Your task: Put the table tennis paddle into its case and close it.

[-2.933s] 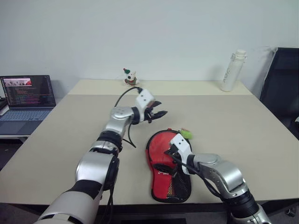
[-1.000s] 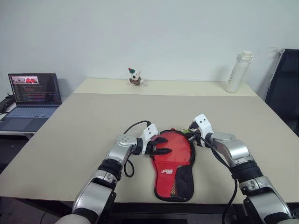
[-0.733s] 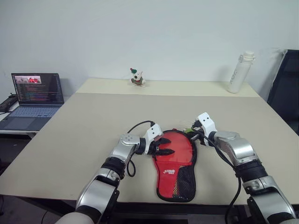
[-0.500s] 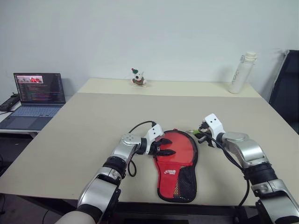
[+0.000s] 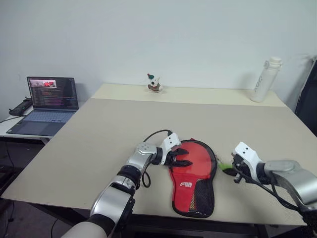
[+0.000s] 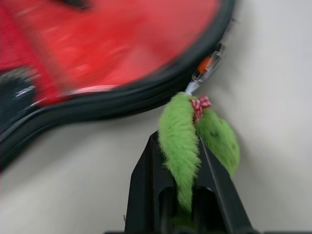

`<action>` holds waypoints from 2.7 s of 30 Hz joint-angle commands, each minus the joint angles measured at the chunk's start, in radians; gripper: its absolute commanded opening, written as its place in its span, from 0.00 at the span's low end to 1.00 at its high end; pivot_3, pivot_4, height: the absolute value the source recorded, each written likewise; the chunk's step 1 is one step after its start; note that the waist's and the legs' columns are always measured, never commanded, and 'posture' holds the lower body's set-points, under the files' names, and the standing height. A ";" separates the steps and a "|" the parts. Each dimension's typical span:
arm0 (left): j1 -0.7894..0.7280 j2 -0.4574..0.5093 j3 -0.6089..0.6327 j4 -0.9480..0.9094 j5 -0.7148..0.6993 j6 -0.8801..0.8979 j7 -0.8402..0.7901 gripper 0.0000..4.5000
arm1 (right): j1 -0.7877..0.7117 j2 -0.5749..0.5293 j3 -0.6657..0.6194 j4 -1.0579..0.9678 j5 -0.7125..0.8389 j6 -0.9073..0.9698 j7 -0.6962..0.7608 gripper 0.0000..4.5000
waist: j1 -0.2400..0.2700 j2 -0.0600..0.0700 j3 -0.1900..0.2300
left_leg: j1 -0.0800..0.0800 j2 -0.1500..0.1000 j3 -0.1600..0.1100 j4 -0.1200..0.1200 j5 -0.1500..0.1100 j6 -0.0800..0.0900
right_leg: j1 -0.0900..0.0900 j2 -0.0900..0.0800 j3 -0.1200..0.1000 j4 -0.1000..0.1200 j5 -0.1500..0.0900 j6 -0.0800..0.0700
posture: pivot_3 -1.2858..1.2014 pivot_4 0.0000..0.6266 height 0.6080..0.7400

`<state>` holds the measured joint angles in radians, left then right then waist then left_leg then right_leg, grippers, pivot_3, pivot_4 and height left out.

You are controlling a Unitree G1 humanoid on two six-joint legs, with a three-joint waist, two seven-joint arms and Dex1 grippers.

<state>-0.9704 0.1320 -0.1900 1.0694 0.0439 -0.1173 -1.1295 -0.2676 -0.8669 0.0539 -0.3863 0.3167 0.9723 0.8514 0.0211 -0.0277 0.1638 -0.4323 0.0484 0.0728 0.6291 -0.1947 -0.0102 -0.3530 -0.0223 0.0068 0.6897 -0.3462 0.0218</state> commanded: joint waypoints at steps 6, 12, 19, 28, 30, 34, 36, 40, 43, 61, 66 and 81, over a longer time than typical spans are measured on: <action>0.012 -0.044 -0.042 0.078 0.059 0.009 0.021 0.62 | 0.237 -0.130 -0.055 -0.311 0.148 0.067 0.080 0.01 | 0.004 0.000 -0.001 | -0.001 -0.003 -0.010 0.000 -0.002 0.002 | 0.009 -0.002 -0.012 -0.010 0.001 0.002 | 0.52 0.24 1.00; 0.010 -0.050 -0.042 0.081 0.065 0.005 0.025 0.62 | 0.377 -0.192 -0.089 -0.421 0.236 0.058 0.134 0.01 | 0.004 0.001 -0.002 | -0.001 -0.003 -0.015 0.001 -0.002 0.003 | 0.012 -0.003 -0.017 -0.010 0.001 0.002 | 0.52 0.24 1.00; 0.008 -0.057 -0.043 0.085 0.067 0.001 0.036 0.62 | 0.457 -0.231 -0.094 -0.535 0.362 0.033 0.201 0.01 | 0.004 0.001 -0.002 | -0.001 -0.004 -0.017 0.001 -0.002 0.003 | 0.015 -0.003 -0.018 -0.011 0.000 0.004 | 0.52 0.24 1.00; 0.004 -0.060 -0.041 0.082 0.066 0.001 0.045 0.62 | 0.422 -0.218 -0.017 -0.525 0.365 -0.009 0.179 0.01 | 0.004 0.001 -0.002 | -0.001 -0.004 -0.017 0.001 -0.002 0.003 | 0.015 -0.003 -0.019 -0.012 -0.001 0.005 | 0.52 0.24 1.00; 0.003 -0.060 -0.041 0.081 0.066 0.001 0.045 0.62 | 0.402 -0.221 -0.011 -0.510 0.361 -0.013 0.179 0.01 | 0.004 0.001 -0.002 | -0.001 -0.004 -0.017 0.001 -0.002 0.003 | 0.015 -0.003 -0.019 -0.012 -0.001 0.005 | 0.52 0.24 1.00; 0.003 -0.060 -0.040 0.078 0.064 0.001 0.047 0.62 | 0.374 -0.233 -0.023 -0.479 0.380 -0.004 0.194 0.13 | 0.004 0.001 -0.002 | -0.001 -0.004 -0.018 0.001 -0.001 0.003 | 0.016 -0.003 -0.019 -0.012 -0.001 0.005 | 0.52 0.24 1.00; 0.004 -0.060 -0.040 0.075 0.064 0.001 0.047 0.62 | 0.366 -0.240 -0.032 -0.472 0.399 -0.002 0.207 0.26 | 0.004 0.001 -0.002 | 0.000 -0.004 -0.018 0.002 -0.001 0.003 | 0.016 -0.003 -0.019 -0.012 -0.001 0.005 | 0.52 0.24 1.00; 0.006 -0.060 -0.040 0.068 0.063 0.000 0.048 0.62 | 0.346 -0.237 -0.053 -0.462 0.433 -0.003 0.207 0.57 | 0.004 0.001 -0.002 | 0.000 -0.004 -0.018 0.002 -0.001 0.003 | 0.016 -0.003 -0.019 -0.011 -0.001 0.004 | 0.52 0.24 1.00; 0.009 -0.057 -0.038 0.056 0.059 -0.003 0.045 0.62 | 0.322 -0.229 -0.073 -0.444 0.460 -0.005 0.201 0.80 | 0.004 0.001 -0.002 | 0.000 -0.004 -0.018 0.002 -0.001 0.003 | 0.016 -0.003 -0.019 -0.011 0.000 0.004 | 0.52 0.24 1.00; 0.357 0.305 0.159 -0.985 -0.274 0.443 -0.080 0.62 | -0.272 0.132 0.027 0.323 0.212 -0.395 0.226 0.80 | -0.050 0.002 0.010 | -0.001 0.000 -0.015 -0.001 0.003 -0.005 | 0.010 -0.003 -0.015 -0.009 0.000 0.000 | 0.52 0.24 1.00; 0.573 0.425 0.260 -1.267 -0.380 0.615 0.001 0.62 | -0.410 0.163 0.029 0.618 0.129 -0.540 0.315 0.80 | -0.051 0.003 0.012 | 0.000 0.000 -0.015 -0.001 0.003 -0.005 | 0.010 -0.004 -0.015 -0.009 0.000 -0.001 | 0.52 0.24 1.00; 0.687 0.436 0.309 -1.400 -0.400 0.638 0.267 0.62 | -0.548 0.122 0.040 1.025 -0.097 -0.820 0.416 0.80 | -0.027 0.003 0.014 | -0.001 -0.001 -0.016 -0.001 0.001 -0.002 | 0.010 -0.006 -0.016 -0.008 0.000 -0.001 | 0.52 0.24 1.00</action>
<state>-0.2615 0.5624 0.1187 -0.3184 -0.3529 0.5402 -0.8791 -0.7734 -0.7274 0.1348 0.6293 0.2275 0.1906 1.2677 -0.0063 -0.0252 0.1774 -0.4329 0.0474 0.0574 0.6278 -0.1932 -0.0122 -0.3427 -0.0287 -0.0093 0.6817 -0.3460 0.0211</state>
